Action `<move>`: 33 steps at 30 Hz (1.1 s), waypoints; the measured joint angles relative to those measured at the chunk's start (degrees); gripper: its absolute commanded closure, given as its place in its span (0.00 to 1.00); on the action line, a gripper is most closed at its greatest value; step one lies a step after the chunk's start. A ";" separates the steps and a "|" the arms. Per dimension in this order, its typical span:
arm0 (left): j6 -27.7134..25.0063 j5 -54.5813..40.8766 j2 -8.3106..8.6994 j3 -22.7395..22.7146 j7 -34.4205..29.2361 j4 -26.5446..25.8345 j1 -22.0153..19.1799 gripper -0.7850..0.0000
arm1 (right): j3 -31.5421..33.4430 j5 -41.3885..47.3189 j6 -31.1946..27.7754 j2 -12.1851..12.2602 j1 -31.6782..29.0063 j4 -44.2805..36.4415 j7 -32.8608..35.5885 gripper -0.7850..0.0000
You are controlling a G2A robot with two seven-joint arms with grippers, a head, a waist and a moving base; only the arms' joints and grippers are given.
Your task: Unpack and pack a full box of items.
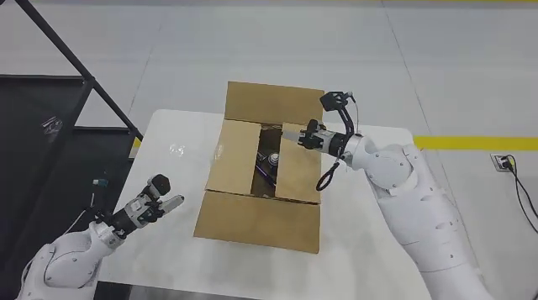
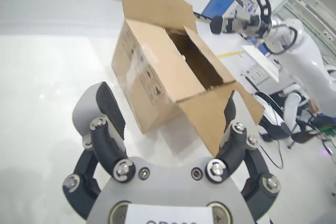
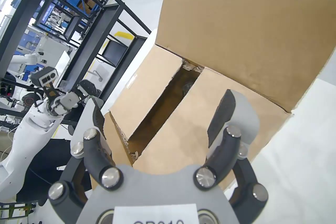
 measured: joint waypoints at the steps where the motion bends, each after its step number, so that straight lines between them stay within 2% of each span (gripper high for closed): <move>1: -1.98 -3.13 0.54 0.18 -3.93 1.23 0.17 0.00 | -0.01 0.14 -0.20 0.00 0.00 0.02 0.04 0.00; 3: -3.85 -7.11 1.24 0.84 -9.12 2.46 0.37 0.00 | -0.01 0.17 -0.25 -0.01 0.00 0.03 0.06 0.00; 5: -3.36 -10.91 2.03 3.10 -12.33 2.33 0.73 0.00 | -0.01 0.16 -0.24 -0.01 0.00 0.03 0.06 0.00; 8: -2.53 -13.55 3.49 7.45 -12.78 0.85 1.03 0.00 | 0.67 1.48 0.50 -0.03 -0.74 0.15 -1.88 0.00; 12: -3.26 -15.40 5.83 13.39 -12.05 -0.93 0.69 0.00 | 2.46 3.05 3.62 -0.13 -0.41 3.47 -8.81 0.00; 18: -4.11 -21.53 9.90 21.16 -11.18 -1.39 -1.48 0.00 | 3.04 6.02 4.09 -0.74 1.48 10.50 -17.94 0.00; 25: -4.09 -33.75 14.07 26.32 -11.20 -1.91 -5.00 0.00 | 1.11 9.69 -0.34 -2.20 6.85 23.63 -23.68 0.00; 28: -4.09 -37.43 15.40 27.47 -11.20 -2.19 -6.38 0.00 | -0.16 11.78 -3.21 -3.12 9.74 30.34 -24.03 0.00; 33: -4.09 -40.90 16.64 29.24 -11.19 -2.74 -8.62 0.00 | -1.47 16.14 -8.20 -4.69 13.72 40.19 -23.60 0.00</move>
